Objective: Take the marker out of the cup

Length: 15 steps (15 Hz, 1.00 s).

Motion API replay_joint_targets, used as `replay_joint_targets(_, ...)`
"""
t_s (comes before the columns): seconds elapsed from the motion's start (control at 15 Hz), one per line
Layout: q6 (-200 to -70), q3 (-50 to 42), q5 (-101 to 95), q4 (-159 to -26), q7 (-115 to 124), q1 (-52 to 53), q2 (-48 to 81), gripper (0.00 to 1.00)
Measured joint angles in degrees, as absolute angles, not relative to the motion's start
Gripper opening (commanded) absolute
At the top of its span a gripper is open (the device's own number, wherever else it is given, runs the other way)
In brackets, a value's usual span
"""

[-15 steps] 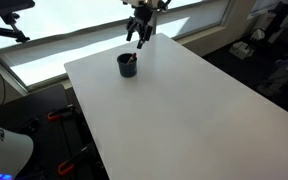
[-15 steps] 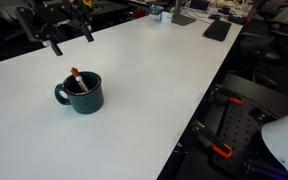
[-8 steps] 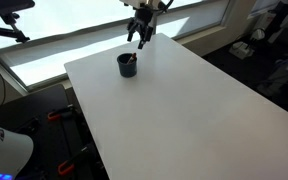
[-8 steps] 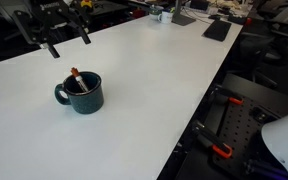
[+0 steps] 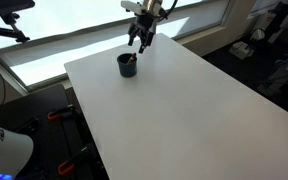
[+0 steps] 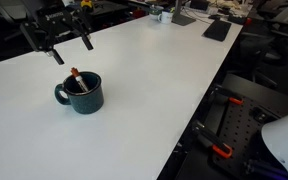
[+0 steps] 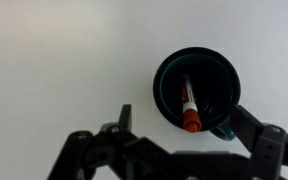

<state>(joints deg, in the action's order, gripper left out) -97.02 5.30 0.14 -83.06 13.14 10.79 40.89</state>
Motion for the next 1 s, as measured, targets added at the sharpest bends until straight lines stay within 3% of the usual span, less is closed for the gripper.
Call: replay_joint_targets(1.0, -97.0, 5.3, 0.2, -81.7, 12.8, 10.9, 43.0, 1.0)
